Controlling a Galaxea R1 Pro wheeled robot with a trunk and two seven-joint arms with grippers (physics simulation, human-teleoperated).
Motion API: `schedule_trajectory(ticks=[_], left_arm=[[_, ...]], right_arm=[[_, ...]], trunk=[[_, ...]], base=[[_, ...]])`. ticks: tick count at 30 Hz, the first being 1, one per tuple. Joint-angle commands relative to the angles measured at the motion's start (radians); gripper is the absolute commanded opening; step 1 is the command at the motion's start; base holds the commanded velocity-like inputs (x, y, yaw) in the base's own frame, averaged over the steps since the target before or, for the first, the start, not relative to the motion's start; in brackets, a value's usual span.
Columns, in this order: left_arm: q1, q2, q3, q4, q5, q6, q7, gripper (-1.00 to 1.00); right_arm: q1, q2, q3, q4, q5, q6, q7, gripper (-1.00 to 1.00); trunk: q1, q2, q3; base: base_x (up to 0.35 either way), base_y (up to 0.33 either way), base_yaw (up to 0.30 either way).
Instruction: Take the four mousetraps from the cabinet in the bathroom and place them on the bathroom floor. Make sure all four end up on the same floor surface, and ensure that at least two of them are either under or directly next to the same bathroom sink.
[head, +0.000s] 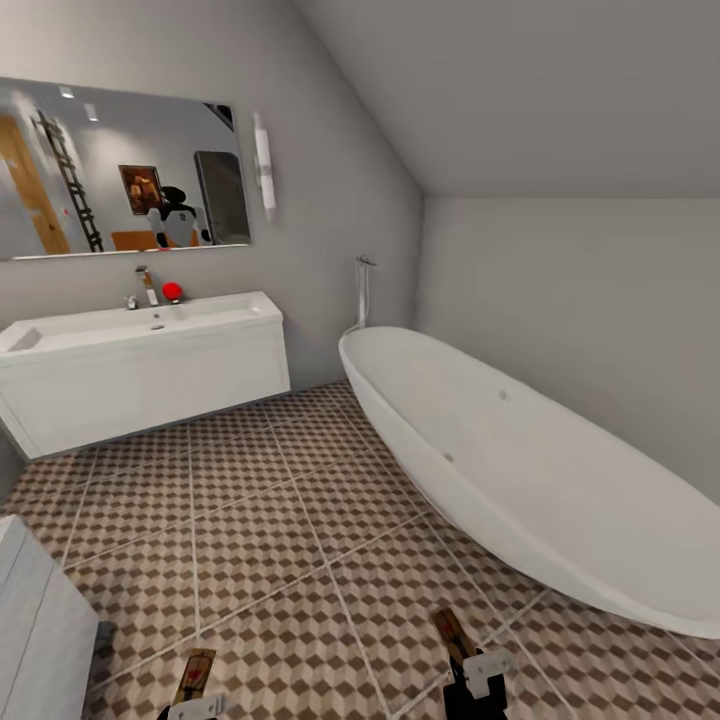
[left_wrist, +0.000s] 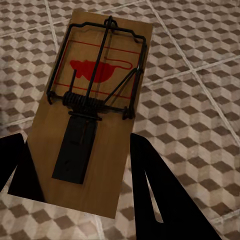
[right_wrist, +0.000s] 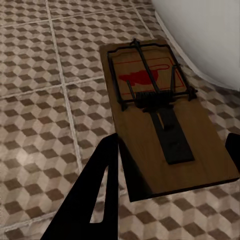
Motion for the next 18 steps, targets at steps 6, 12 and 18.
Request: schedule_trajectory(ticks=[6, 12, 18], left_arm=[[0.0, 0.0, 0.0, 0.0, -0.005, 0.001, 0.007, -1.0], [0.0, 0.0, 0.0, 0.0, -0.005, 0.001, 0.007, -1.0], [0.0, 0.0, 0.0, 0.0, -0.005, 0.001, 0.007, -1.0]], right_arm=[[0.0, 0.001, 0.001, 0.0, -0.001, 0.0, -0.002, -1.0], [0.0, 0.001, 0.001, 0.0, -0.001, 0.0, -0.002, -1.0], [0.0, 0.0, 0.001, 0.0, -0.001, 0.0, -0.002, -1.0]], trunk=[[0.0, 0.0, 0.0], [0.0, 0.0, 0.0], [0.0, 0.0, 0.0]], base=[[0.244, 0.0, 0.262], [0.245, 0.0, 0.262], [0.246, 0.0, 0.262]])
